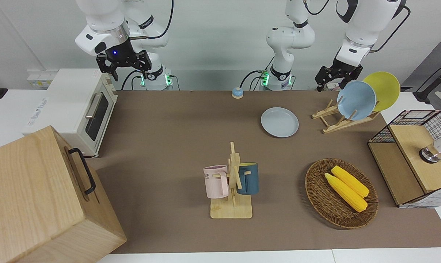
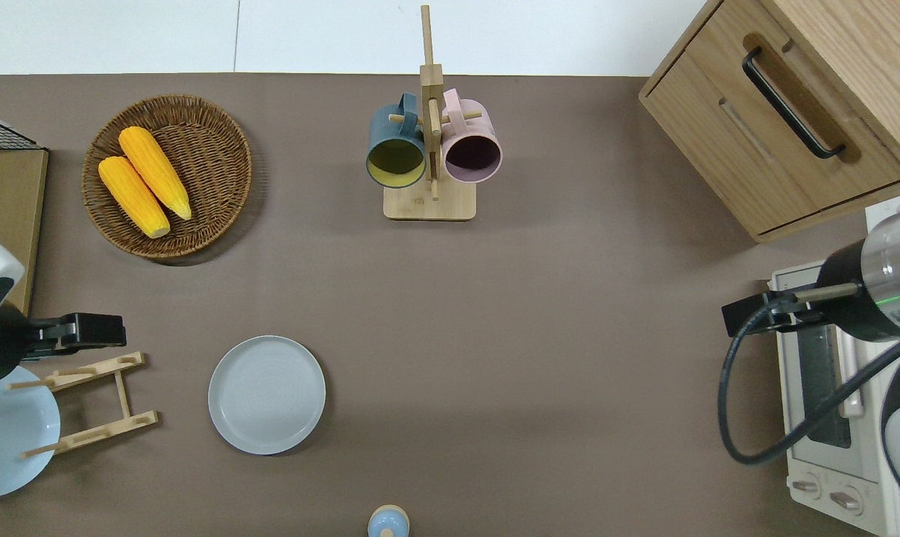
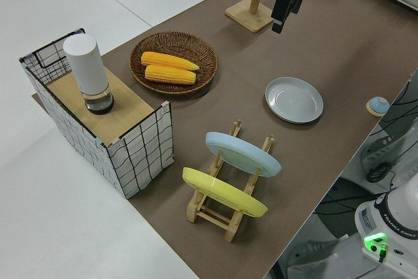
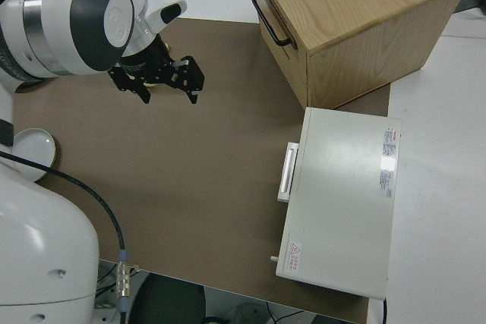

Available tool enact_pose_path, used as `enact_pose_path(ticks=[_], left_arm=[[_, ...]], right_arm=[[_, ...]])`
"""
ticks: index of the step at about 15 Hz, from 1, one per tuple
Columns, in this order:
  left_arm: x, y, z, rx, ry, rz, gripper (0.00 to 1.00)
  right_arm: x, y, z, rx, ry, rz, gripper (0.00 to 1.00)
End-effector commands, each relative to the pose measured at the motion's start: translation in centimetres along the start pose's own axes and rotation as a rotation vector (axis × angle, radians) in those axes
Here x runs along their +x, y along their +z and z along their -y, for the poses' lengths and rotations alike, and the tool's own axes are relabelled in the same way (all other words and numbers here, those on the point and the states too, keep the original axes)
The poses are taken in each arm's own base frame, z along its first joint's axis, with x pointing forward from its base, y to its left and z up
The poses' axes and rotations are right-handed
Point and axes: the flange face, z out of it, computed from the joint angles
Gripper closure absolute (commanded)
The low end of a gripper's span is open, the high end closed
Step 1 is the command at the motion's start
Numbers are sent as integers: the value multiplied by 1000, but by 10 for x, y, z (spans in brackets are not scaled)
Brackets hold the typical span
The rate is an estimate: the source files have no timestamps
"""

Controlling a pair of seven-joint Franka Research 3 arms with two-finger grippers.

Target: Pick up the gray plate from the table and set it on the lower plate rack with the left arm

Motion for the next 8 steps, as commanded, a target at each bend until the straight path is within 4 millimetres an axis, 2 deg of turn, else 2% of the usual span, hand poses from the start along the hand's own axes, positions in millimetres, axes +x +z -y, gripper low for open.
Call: enact_pose_path(ticks=[1,8], left_arm=[[-2,-2,0,18,-19,11,5],[-3,3,1,17,-21,21,5]], right_arm=[[-4,-4,-3,3,3,5,11],[-3,-4,-4,3,4,5,13]])
